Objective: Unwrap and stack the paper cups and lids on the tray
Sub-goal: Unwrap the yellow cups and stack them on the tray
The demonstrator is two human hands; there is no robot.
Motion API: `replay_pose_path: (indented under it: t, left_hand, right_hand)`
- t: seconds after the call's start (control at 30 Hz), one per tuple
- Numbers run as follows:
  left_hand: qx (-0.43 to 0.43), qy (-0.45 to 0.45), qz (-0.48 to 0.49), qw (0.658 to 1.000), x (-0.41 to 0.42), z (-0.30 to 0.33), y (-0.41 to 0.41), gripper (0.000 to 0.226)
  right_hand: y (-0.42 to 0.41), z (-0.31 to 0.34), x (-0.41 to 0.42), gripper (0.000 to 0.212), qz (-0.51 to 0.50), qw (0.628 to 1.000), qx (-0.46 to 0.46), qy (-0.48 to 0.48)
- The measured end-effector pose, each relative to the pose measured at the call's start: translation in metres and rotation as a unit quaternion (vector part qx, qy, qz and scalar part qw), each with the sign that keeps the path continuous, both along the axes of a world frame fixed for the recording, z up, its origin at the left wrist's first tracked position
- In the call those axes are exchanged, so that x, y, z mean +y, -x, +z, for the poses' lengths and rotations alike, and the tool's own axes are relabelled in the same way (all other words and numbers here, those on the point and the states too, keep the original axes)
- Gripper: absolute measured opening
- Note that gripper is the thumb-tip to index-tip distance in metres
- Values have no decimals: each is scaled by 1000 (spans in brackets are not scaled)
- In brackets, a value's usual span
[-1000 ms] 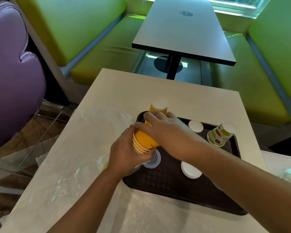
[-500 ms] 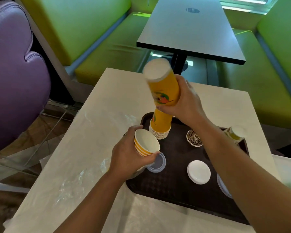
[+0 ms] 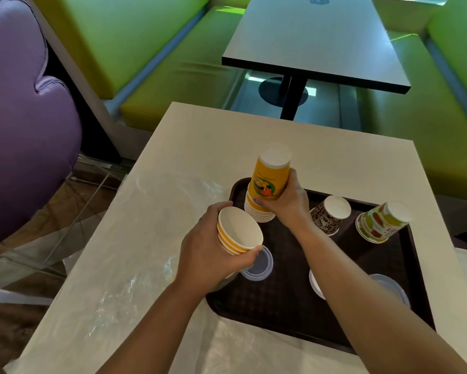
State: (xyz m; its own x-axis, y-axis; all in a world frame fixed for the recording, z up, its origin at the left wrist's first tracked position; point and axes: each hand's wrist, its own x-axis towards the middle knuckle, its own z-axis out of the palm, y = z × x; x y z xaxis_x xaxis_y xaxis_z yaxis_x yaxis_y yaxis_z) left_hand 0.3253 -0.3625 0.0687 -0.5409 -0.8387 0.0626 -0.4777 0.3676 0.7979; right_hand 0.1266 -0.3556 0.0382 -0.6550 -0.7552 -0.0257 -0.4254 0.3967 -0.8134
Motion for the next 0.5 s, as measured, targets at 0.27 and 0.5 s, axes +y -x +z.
replay_pose_path:
  t: [0.27,0.5]
  left_hand:
    - [0,12,6,1000,-2,-3,0,94]
    - [3,19,6,1000,-1,-1,-2,93]
  right_hand:
    - [-2,-13,1,81,-13,999,-23,-22]
    - [-21,11,28,80,-82,986,4,142]
